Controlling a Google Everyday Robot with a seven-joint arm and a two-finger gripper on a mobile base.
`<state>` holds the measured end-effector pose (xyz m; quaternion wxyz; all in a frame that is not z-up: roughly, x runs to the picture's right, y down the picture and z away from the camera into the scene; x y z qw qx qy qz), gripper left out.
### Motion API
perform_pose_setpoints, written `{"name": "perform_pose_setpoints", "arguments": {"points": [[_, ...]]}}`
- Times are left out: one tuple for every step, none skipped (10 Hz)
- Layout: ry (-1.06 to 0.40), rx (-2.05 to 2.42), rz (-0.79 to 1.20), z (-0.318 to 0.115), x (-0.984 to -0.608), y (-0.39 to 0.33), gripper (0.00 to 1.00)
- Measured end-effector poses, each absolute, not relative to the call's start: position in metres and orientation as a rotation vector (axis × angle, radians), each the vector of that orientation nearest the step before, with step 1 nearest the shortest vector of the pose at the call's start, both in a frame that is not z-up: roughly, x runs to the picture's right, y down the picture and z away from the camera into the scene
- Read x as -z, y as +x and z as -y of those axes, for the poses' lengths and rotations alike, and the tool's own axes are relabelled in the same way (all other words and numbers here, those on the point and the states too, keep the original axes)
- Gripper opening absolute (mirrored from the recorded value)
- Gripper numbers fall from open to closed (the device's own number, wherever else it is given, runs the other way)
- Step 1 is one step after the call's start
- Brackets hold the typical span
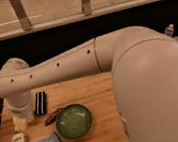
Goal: Place the white sponge in the ceramic bowl
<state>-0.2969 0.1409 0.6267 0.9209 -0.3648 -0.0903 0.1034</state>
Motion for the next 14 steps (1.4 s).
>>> {"name": "perform_pose_setpoints", "arguments": {"points": [[-0.756, -0.181, 0.192, -0.141, -0.632, -0.299, 0.65], [-0.766, -0.168, 0.187, -0.147, -0.640, -0.298, 0.65], [-0.773, -0.174, 0.183, -0.159, -0.645, -0.294, 0.65], [-0.772, -0.184, 0.192, -0.173, -0.648, -0.287, 0.65], [-0.770, -0.194, 0.216, -0.187, -0.649, -0.282, 0.65], [-0.767, -0.201, 0.239, -0.199, -0.650, -0.279, 0.65], [-0.763, -0.206, 0.266, -0.206, -0.650, -0.282, 0.65], [-0.755, -0.212, 0.292, -0.212, -0.650, -0.284, 0.65], [-0.749, -0.216, 0.307, -0.215, -0.650, -0.284, 0.65], [-0.747, -0.219, 0.310, -0.215, -0.650, -0.283, 0.65], [-0.748, -0.216, 0.311, -0.216, -0.650, -0.284, 0.65], [-0.748, -0.215, 0.310, -0.216, -0.649, -0.284, 0.65], [-0.752, -0.215, 0.301, -0.215, -0.651, -0.284, 0.65], [-0.771, -0.178, 0.287, -0.217, -0.653, -0.286, 0.65]]}}
